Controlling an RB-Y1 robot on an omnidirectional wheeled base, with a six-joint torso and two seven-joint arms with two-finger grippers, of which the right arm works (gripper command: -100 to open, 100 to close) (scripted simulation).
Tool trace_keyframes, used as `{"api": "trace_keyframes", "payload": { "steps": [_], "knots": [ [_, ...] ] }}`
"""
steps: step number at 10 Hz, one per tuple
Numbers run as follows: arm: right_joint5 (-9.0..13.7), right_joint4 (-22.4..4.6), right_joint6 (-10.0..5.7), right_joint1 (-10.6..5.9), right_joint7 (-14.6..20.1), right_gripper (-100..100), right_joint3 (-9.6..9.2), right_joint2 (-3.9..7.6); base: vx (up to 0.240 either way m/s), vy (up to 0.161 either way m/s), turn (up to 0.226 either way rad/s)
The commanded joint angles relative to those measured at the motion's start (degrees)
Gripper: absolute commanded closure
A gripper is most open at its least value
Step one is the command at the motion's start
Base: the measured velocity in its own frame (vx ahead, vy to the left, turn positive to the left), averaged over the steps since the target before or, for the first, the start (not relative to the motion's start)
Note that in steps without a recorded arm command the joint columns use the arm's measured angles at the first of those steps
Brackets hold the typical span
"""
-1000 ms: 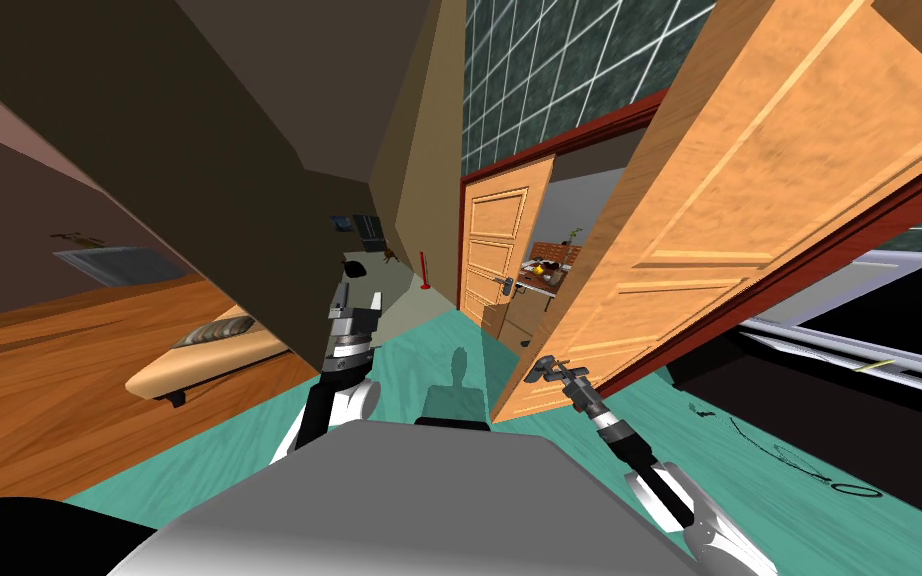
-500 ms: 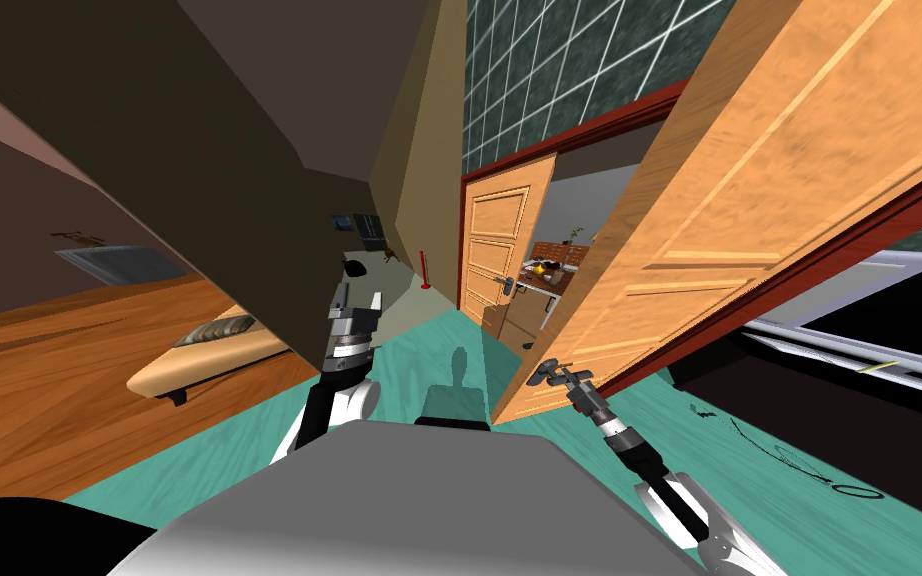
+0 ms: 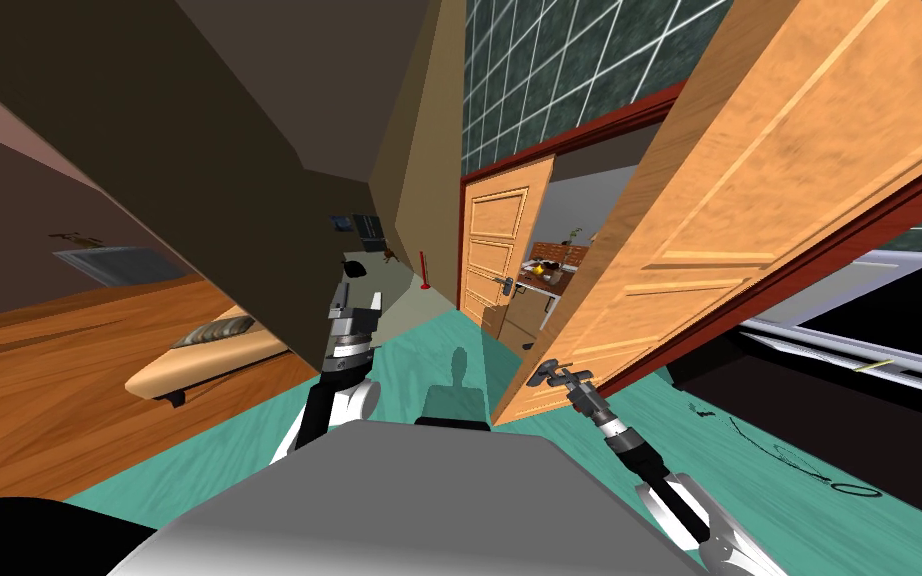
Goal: Pull the door open
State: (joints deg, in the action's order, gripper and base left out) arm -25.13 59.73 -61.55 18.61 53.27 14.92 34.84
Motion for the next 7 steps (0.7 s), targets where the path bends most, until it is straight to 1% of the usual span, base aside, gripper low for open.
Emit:
{"api": "trace_keyframes", "payload": {
  "steps": [1,3,4,6,7],
  "knots": [
    [-0.15,0.22,-0.47,0.23,-0.1,100,-0.38,-0.31,0.0,0.0,0.0],
    [-0.15,0.22,-0.47,0.23,-0.1,100,-0.38,-0.31,-0.004,0.005,0.015],
    [-0.07,-0.52,-1.85,0.7,0.05,100,0.17,0.32,-0.004,0.005,0.014],
    [-0.17,-1.1,-3.3,1.05,0.03,100,0.21,0.5,-0.005,0.006,0.017],
    [-0.17,-1.1,-3.3,1.05,0.03,100,0.21,0.5,0.0,0.0,0.0]
  ]
}}
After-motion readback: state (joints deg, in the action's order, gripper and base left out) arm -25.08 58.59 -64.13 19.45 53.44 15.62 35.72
